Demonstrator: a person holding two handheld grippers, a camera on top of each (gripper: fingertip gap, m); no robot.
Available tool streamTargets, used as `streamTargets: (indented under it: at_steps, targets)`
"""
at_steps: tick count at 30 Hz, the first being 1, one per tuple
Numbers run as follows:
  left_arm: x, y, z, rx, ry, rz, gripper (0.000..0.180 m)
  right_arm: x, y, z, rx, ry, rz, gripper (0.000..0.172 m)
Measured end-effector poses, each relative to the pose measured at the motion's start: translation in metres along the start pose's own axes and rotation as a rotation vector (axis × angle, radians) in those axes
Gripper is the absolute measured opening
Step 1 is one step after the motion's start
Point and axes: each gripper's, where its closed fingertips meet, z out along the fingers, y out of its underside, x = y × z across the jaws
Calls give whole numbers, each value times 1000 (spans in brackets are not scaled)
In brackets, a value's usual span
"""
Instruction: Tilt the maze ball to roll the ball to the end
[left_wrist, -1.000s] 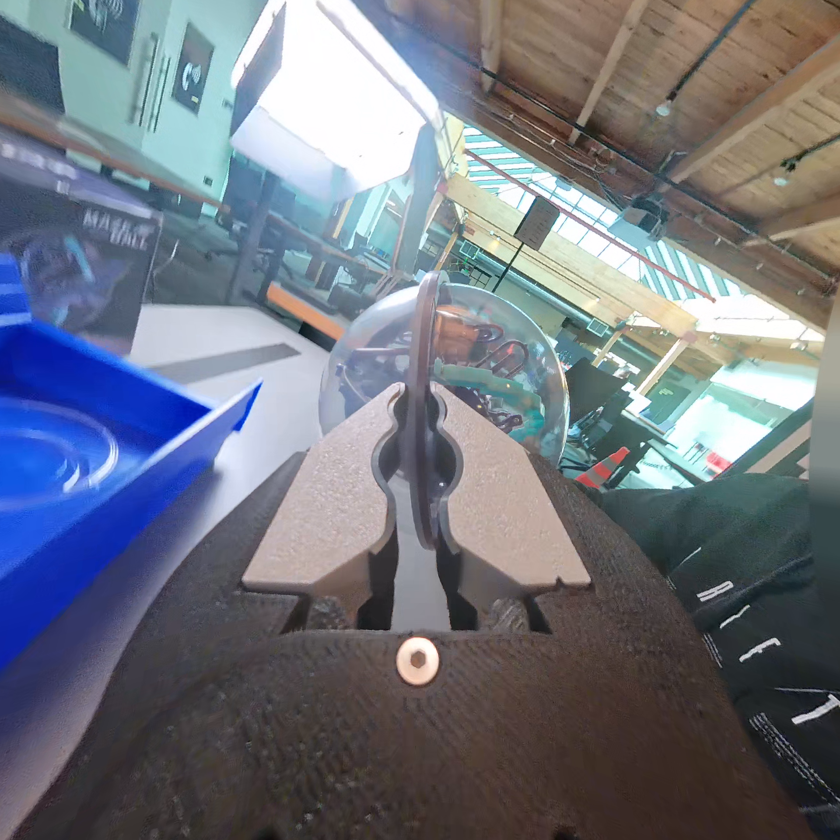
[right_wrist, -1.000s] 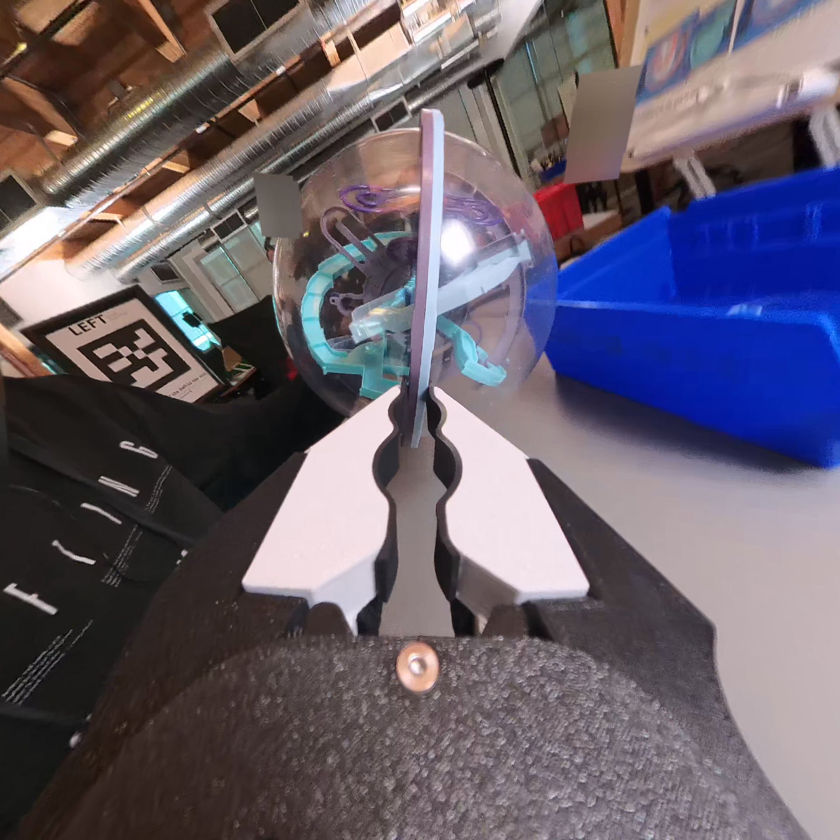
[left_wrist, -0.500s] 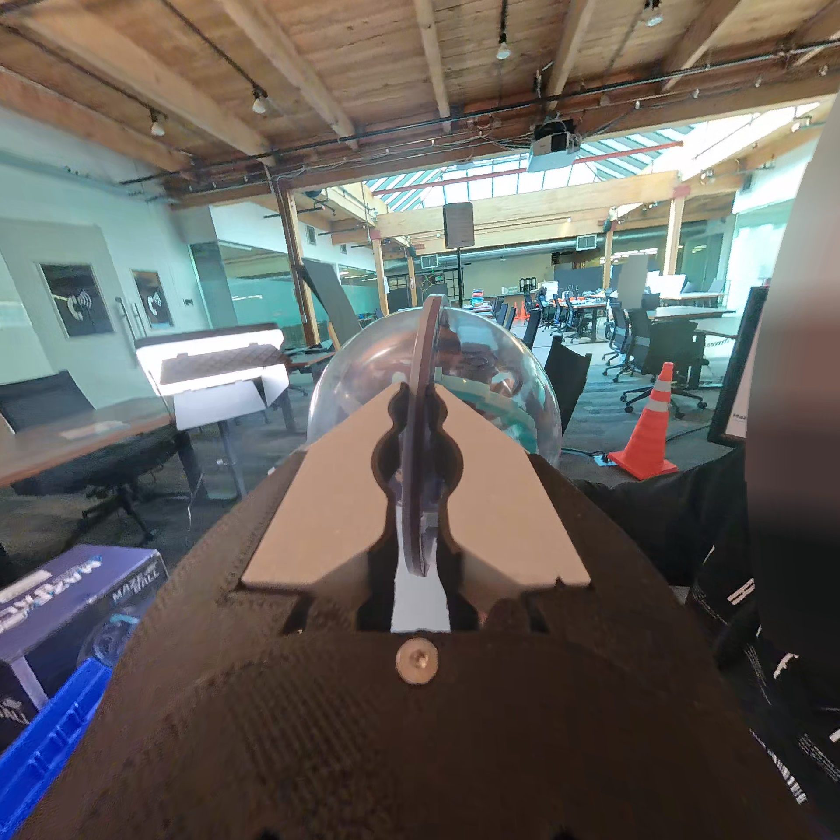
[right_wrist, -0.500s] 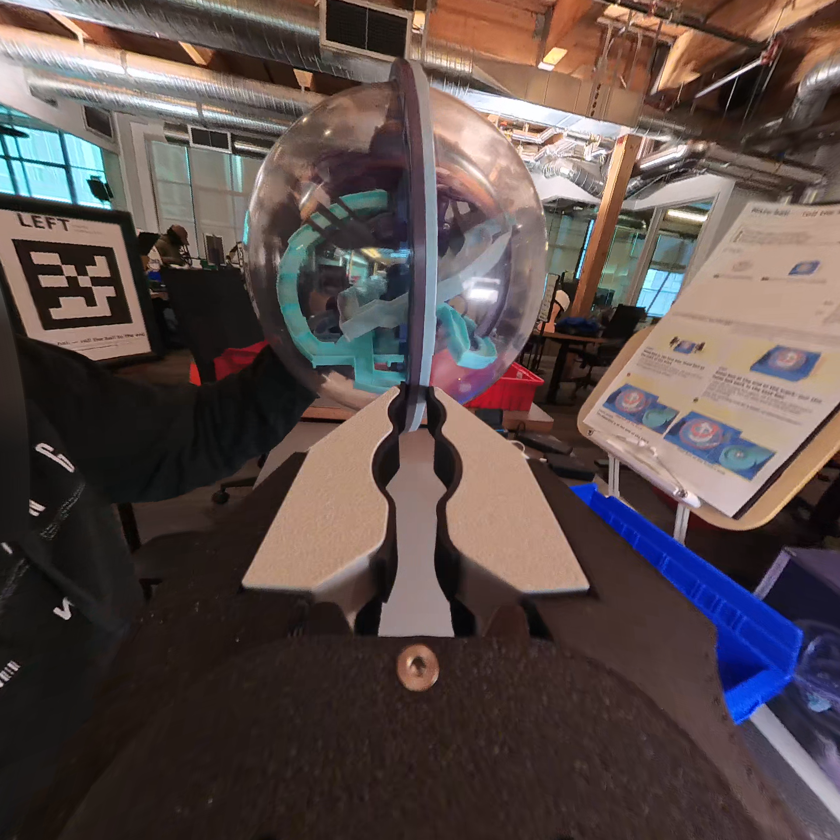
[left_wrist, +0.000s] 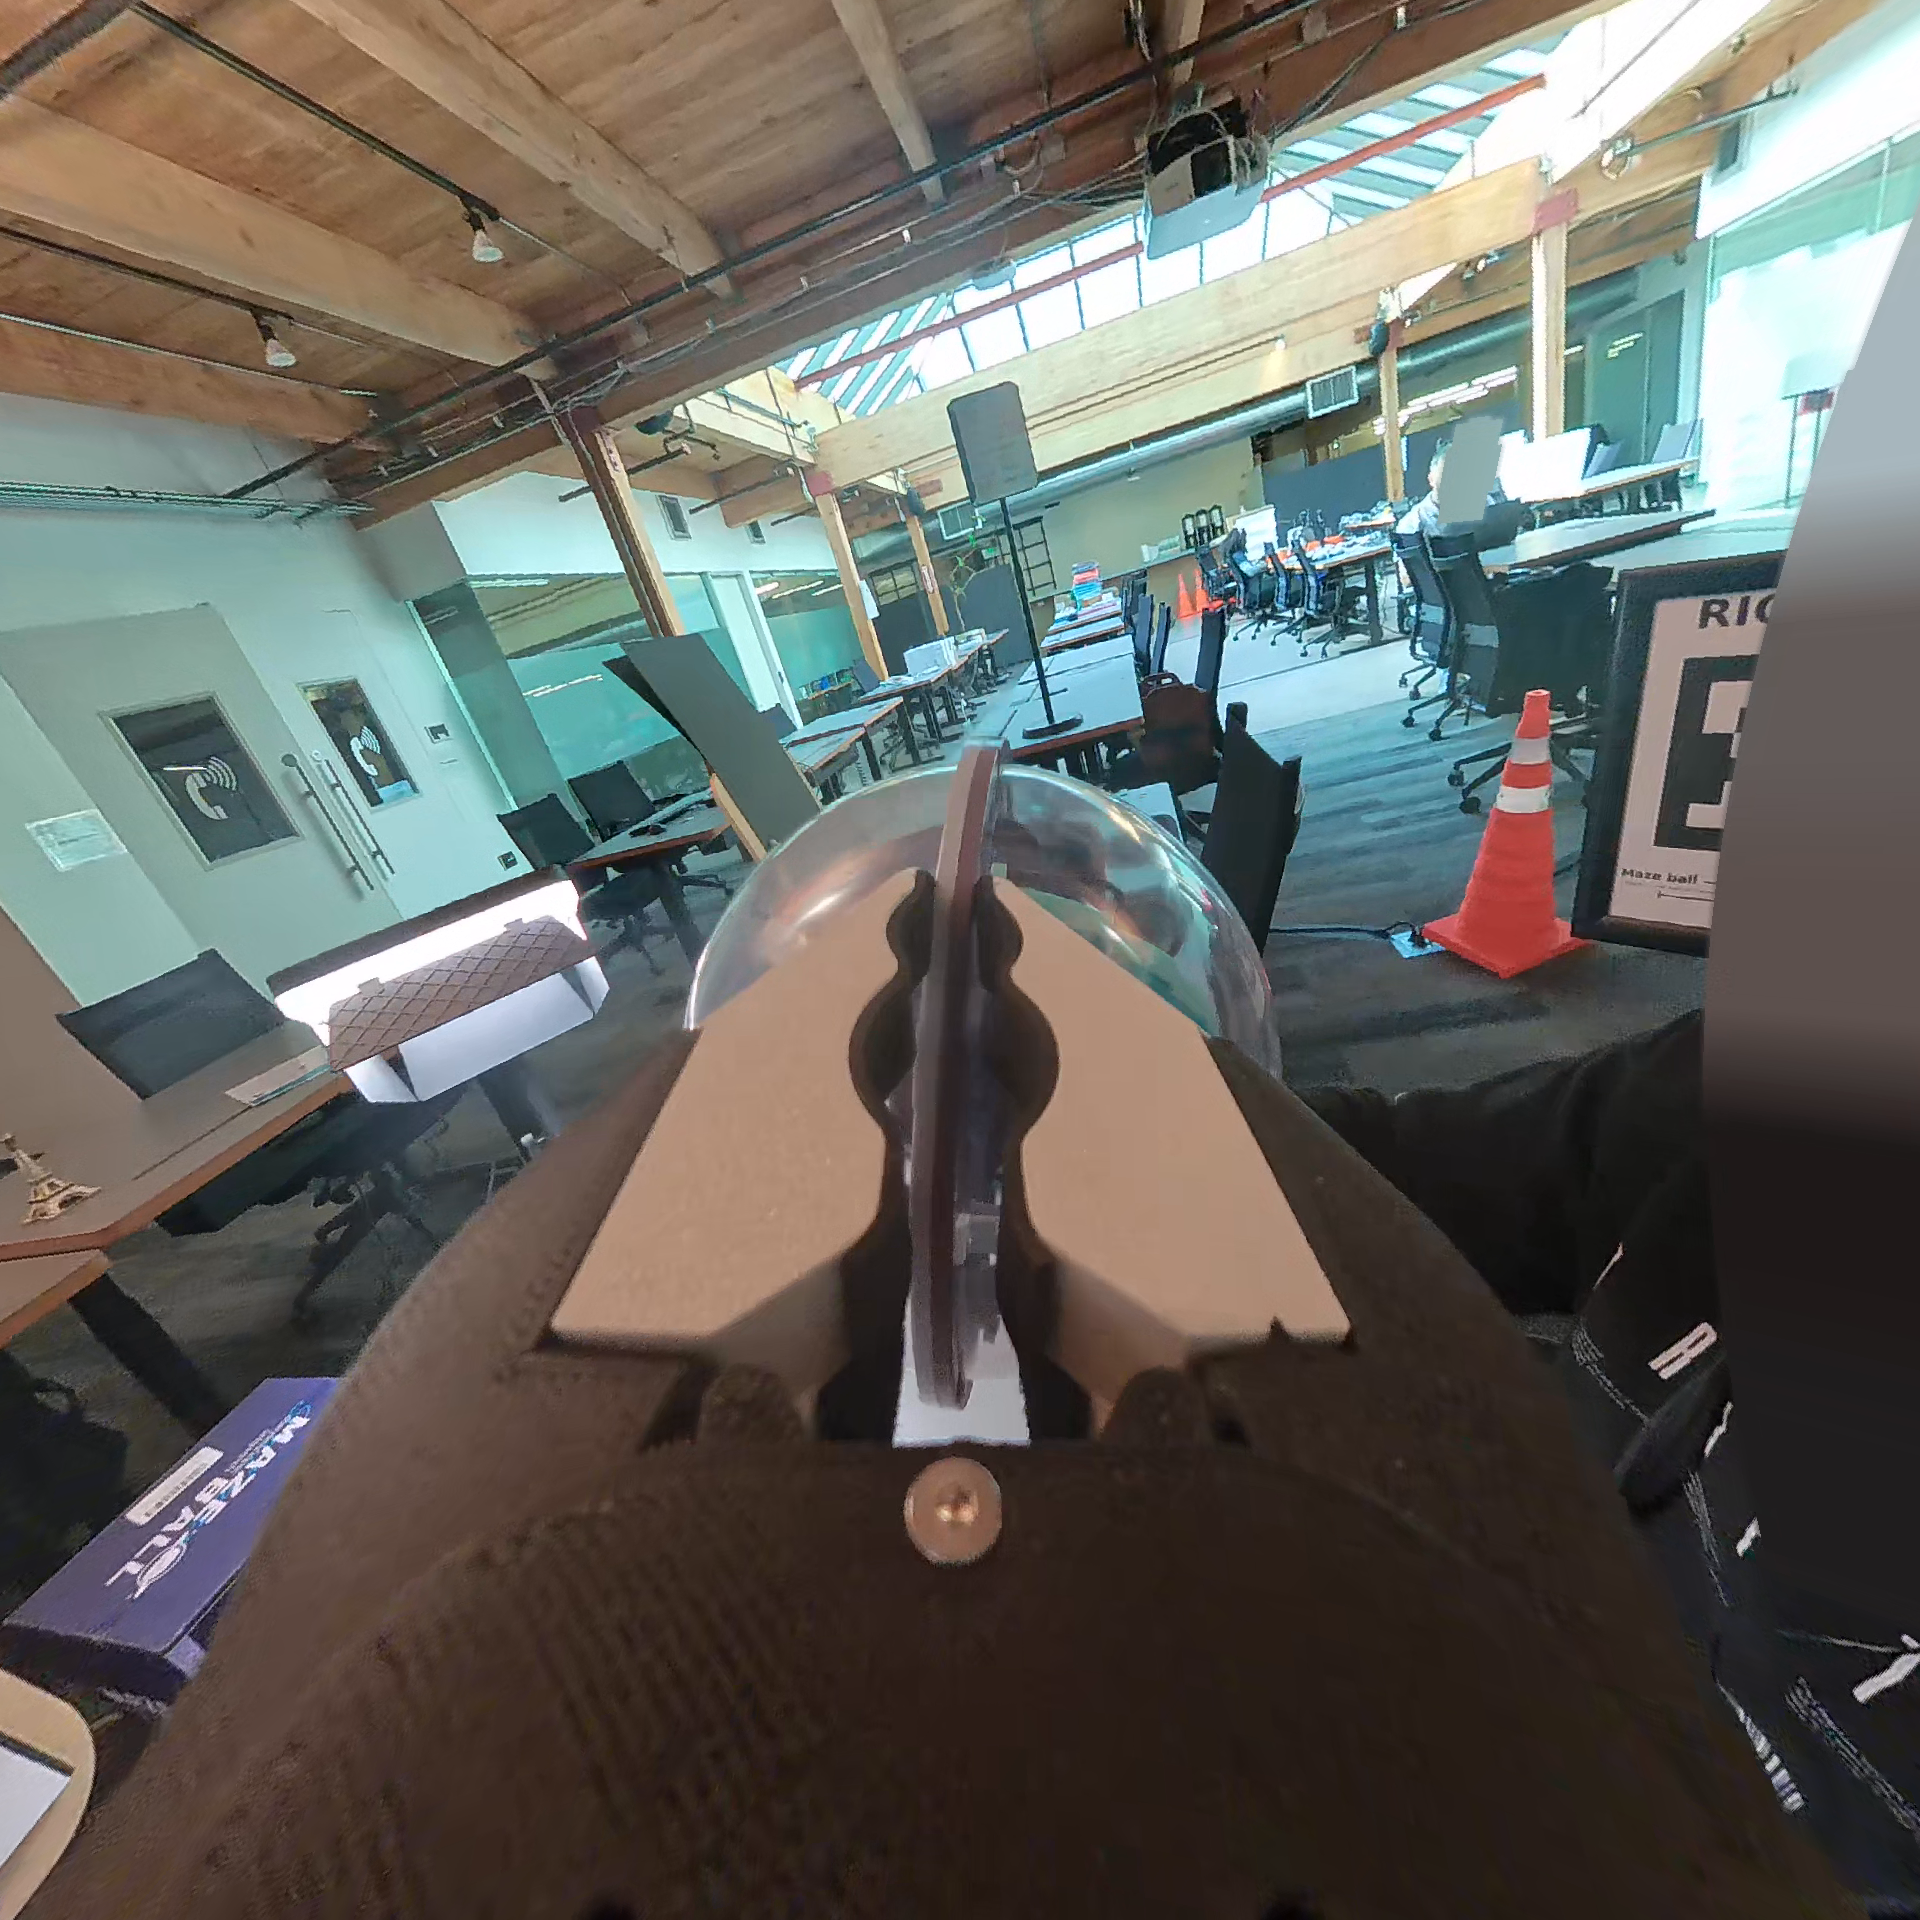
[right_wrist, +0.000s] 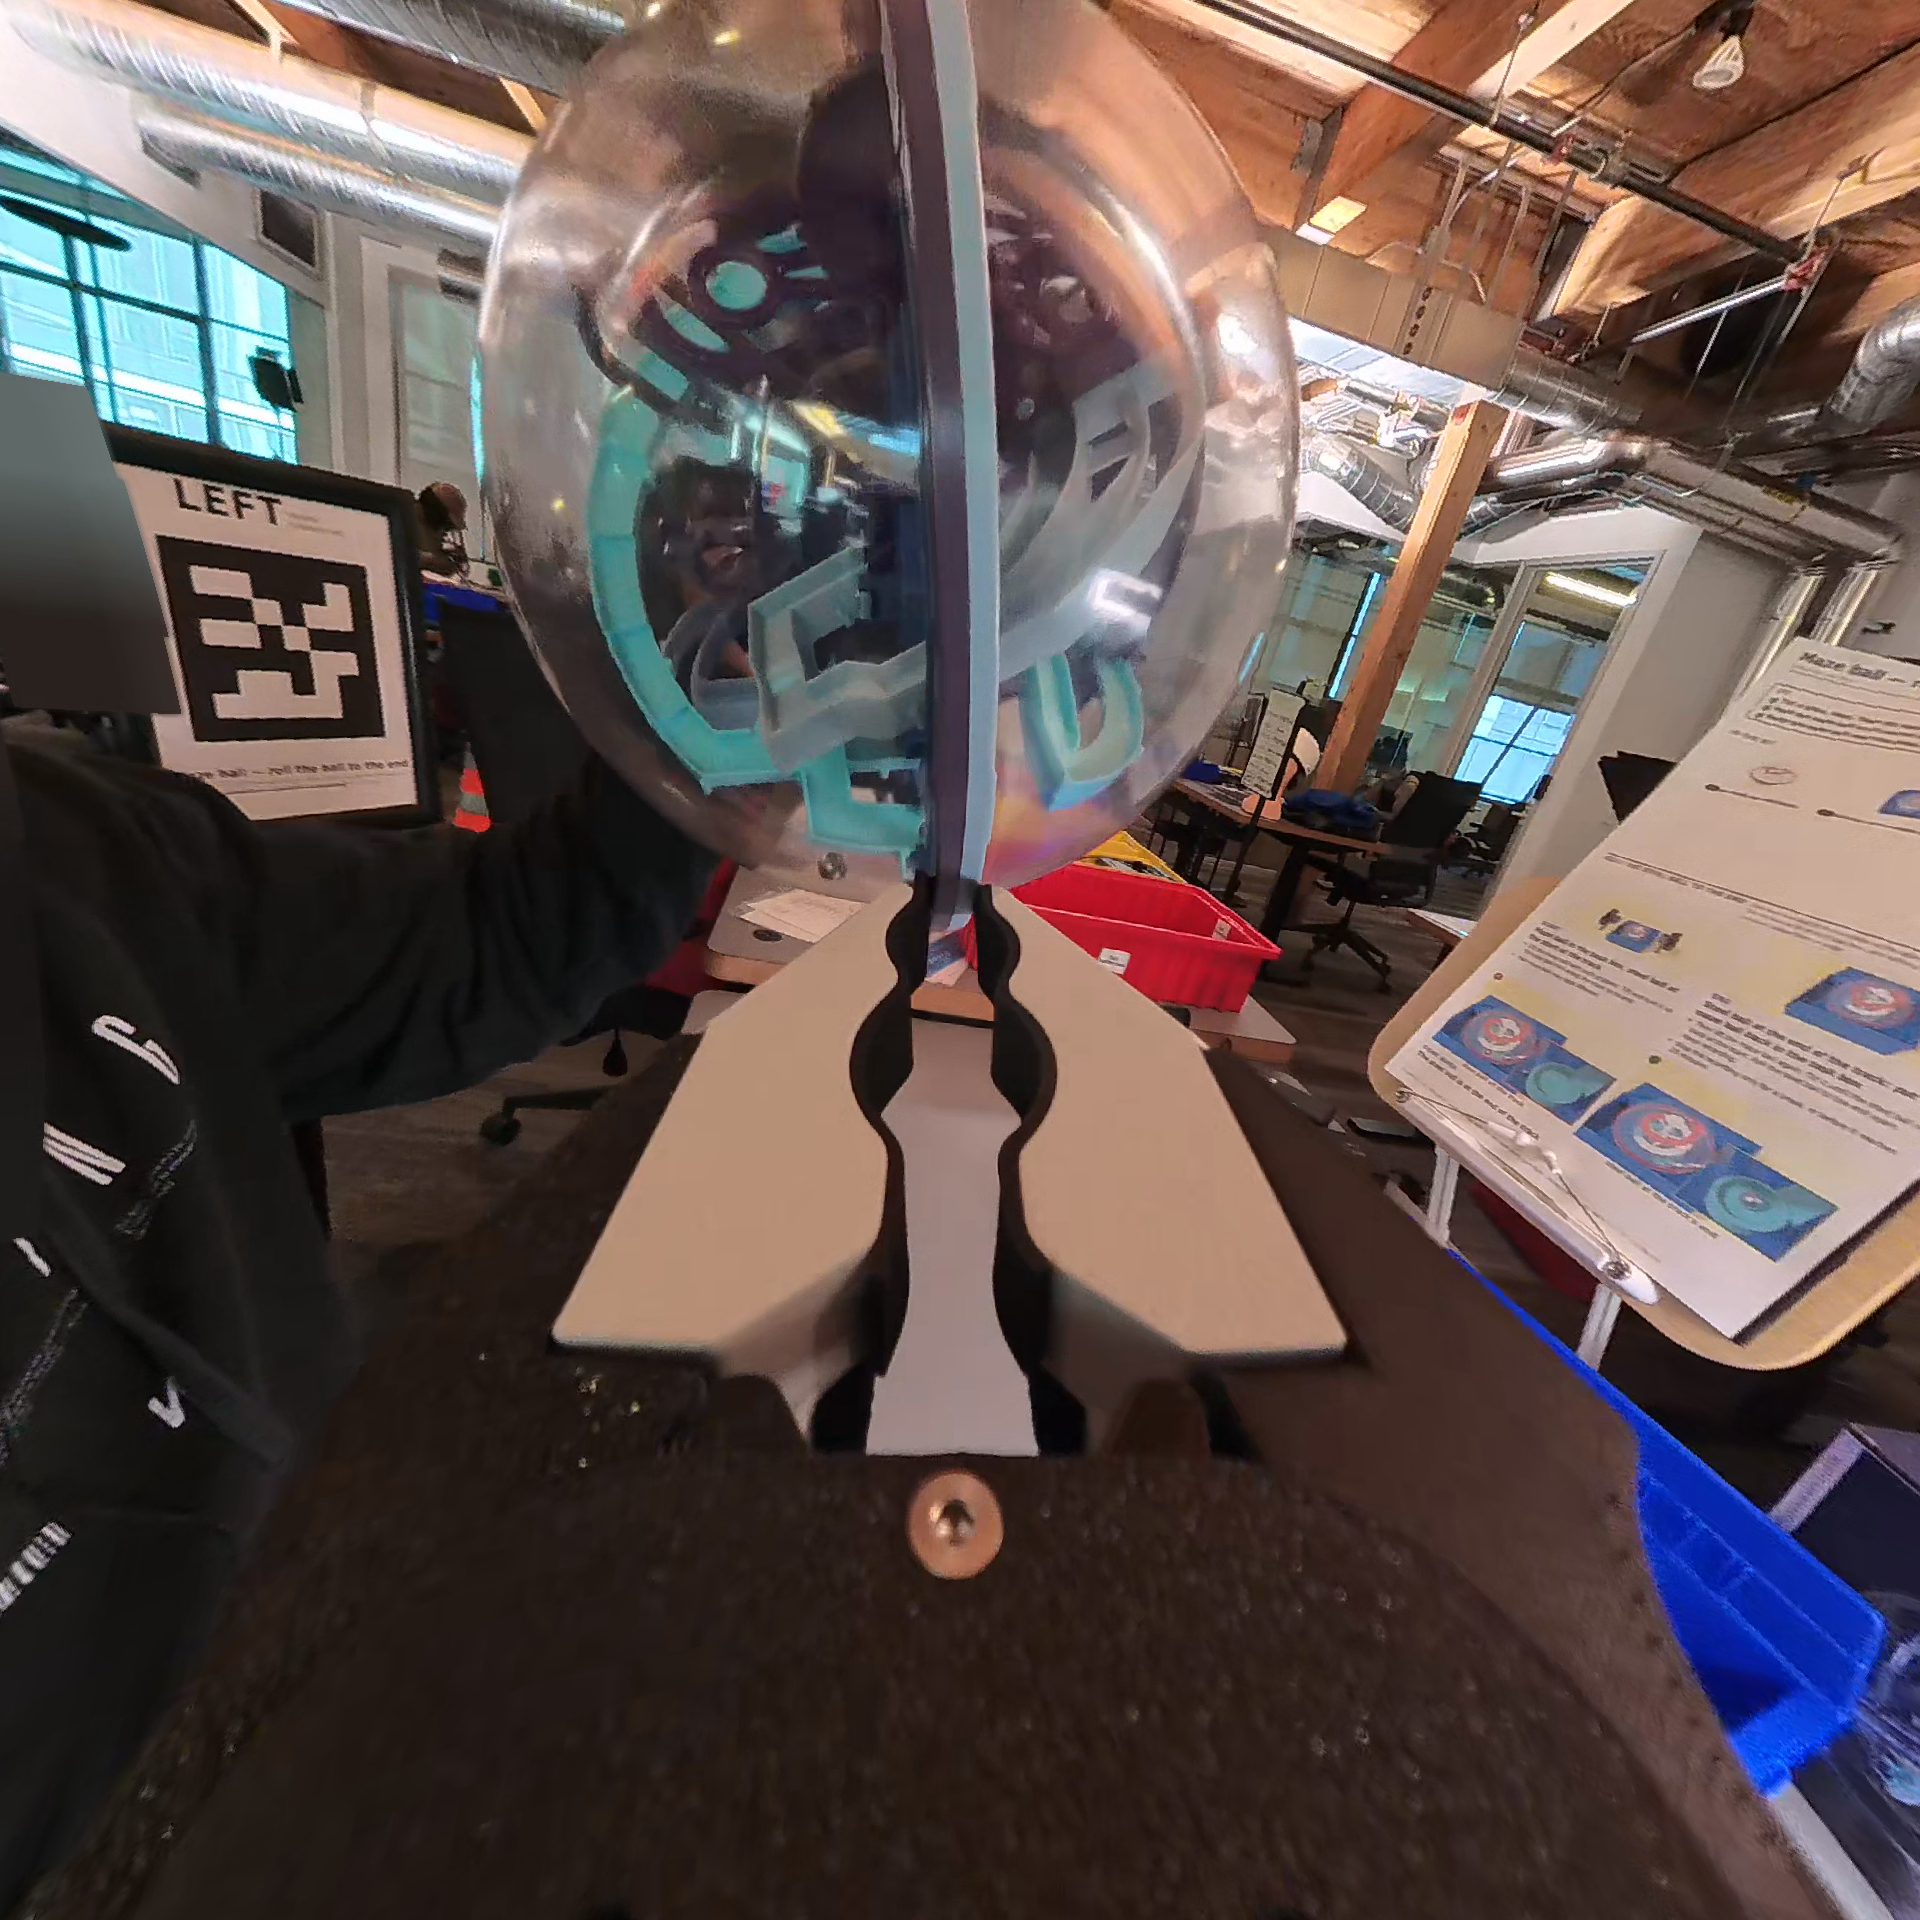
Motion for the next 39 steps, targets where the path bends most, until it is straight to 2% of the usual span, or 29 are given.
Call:
streamTargets:
  at_steps: [6,12,17,21,26,29,33,36,39]
  targets:
    - [10,-10,12,-39,-12,29,6,-9,1,4,24,-33,36,5]
    - [4,-8,17,-72,-59,26,6,-15,8,8,53,-84,114,5]
    - [-12,8,12,-112,-127,1,7,-21,24,12,57,-126,215,5]
    - [-29,34,5,-148,-176,-58,7,-27,47,16,57,-166,350,5]
    - [-52,86,-7,-201,-225,-177,7,-34,85,16,45,-198,556,4]
    - [-63,129,-15,-239,-242,-271,6,-42,114,13,16,-205,672,5]
    - [-75,199,-27,-295,-278,-406,0,-58,150,6,-3,-229,876,6]
    - [-64,247,-26,-298,-197,-560,0,-64,160,0,60,-254,1040,5]
    - [-47,315,-18,-388,-174,-643,0,-65,190,-2,-6,-181,1035,0]
